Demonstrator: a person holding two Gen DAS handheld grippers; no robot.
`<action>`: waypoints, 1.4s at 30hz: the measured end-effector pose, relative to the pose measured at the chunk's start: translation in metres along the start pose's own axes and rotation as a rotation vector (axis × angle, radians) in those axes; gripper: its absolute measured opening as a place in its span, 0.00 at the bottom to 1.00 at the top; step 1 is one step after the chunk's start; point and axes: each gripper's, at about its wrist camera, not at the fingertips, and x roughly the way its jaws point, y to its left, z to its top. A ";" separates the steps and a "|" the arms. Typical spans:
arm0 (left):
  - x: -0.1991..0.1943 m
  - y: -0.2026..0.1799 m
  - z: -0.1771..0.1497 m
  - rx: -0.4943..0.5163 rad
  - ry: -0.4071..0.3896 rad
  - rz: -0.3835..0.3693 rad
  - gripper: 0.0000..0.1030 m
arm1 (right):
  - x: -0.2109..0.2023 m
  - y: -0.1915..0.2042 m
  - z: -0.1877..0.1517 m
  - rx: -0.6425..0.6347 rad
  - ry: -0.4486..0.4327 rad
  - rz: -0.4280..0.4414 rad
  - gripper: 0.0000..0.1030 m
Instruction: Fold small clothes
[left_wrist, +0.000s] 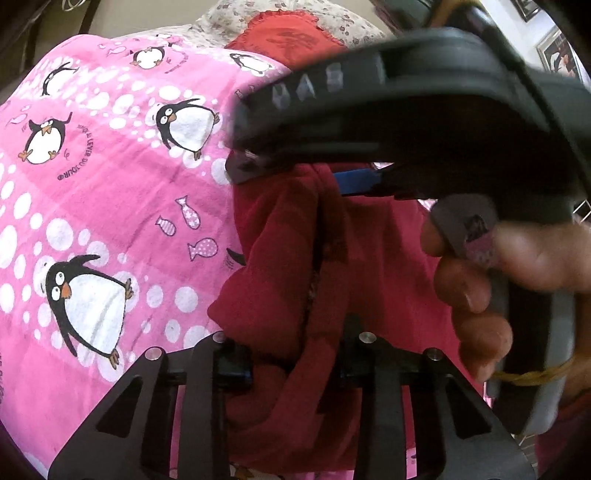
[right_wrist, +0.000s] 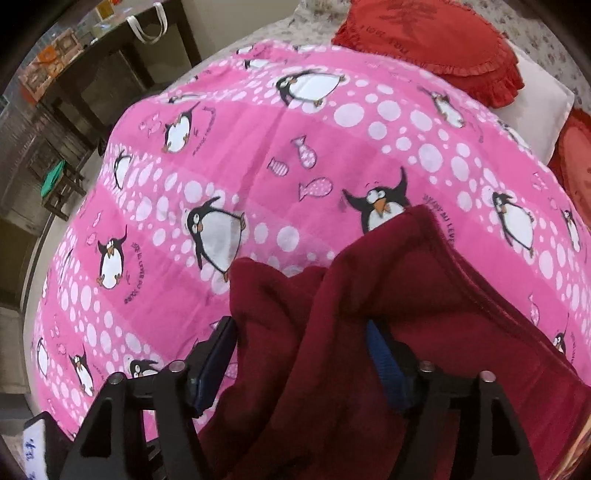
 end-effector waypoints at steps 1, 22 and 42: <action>-0.005 -0.002 -0.002 0.005 -0.002 -0.001 0.25 | -0.004 -0.004 -0.003 -0.003 -0.024 -0.010 0.41; -0.017 -0.180 -0.022 0.369 0.001 -0.068 0.24 | -0.173 -0.153 -0.112 0.196 -0.368 0.240 0.22; 0.005 -0.250 -0.076 0.559 0.126 -0.066 0.61 | -0.143 -0.295 -0.217 0.492 -0.341 0.140 0.41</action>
